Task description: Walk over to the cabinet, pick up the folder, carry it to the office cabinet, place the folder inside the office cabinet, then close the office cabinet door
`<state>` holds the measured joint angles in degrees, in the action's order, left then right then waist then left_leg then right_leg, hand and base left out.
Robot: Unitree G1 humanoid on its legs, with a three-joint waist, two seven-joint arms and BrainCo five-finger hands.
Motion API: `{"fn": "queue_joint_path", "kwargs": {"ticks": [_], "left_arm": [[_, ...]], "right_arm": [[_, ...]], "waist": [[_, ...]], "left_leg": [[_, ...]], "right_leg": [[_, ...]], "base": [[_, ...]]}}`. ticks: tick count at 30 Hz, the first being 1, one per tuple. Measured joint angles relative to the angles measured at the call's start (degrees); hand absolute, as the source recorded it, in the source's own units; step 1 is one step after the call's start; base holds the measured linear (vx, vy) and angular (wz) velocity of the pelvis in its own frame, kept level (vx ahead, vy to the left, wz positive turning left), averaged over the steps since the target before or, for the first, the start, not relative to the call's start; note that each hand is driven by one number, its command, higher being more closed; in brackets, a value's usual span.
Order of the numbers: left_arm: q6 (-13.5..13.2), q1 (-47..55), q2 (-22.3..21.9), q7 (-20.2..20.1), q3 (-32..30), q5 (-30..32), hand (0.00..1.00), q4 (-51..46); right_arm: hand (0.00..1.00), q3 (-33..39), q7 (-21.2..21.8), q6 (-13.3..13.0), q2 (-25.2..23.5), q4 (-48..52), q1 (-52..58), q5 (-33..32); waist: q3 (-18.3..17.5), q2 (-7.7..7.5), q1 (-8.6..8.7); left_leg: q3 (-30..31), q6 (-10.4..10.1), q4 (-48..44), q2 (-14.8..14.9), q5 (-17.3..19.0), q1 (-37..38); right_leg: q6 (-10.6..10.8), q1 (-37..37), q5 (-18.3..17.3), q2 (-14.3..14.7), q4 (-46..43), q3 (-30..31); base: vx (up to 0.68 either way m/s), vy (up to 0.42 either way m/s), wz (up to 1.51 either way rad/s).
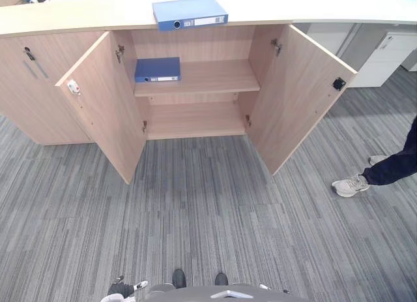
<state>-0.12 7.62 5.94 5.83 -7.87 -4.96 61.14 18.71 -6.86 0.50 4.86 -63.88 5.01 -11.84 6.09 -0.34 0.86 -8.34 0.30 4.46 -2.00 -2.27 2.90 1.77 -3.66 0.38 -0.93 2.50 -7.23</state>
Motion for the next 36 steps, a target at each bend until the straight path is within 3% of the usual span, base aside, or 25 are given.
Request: {"fn": "queue_joint_path", "kwargs": {"ticks": [18, 32, 36], "left_arm": [[-0.5, -1.9, -0.2, 0.0, 0.1, 0.0, 0.00, 0.7], [-0.5, -2.3, 0.2, 0.0, 0.1, 0.1, 0.00, 0.6], [-0.5, -2.5, 0.4, 0.0, 0.1, 0.1, 0.00, 0.2]], "right_arm": [[0.00, -0.2, 0.1, -0.1, -2.3, 0.1, -5.4, 1.1], [0.00, -0.5, 0.1, 0.9, -2.4, 0.2, -6.3, 3.3], [0.00, -0.3, 0.2, 1.0, -2.6, 1.0, -6.3, 3.3]], "waist": [[1.9, 0.09, -0.09], [2.4, -0.73, -0.93], [3.1, -0.86, -0.76]], "left_leg": [[-2.3, -0.9, 0.5, 0.4, 0.9, 2.2], [-5.0, 0.2, 0.1, 0.3, 3.3, 1.1], [-5.9, 0.9, -2.6, 0.0, 6.3, -0.3]], "right_leg": [[0.7, -2.4, 0.3, 0.3, 2.4, 0.3], [1.1, -0.3, 0.0, 0.1, 2.0, 3.3], [2.2, 2.9, -3.8, -0.9, -3.8, 3.8]], "base": [[-0.03, -0.012, -0.05], [0.03, 0.000, -0.11], [0.11, 0.043, -0.12]]}}
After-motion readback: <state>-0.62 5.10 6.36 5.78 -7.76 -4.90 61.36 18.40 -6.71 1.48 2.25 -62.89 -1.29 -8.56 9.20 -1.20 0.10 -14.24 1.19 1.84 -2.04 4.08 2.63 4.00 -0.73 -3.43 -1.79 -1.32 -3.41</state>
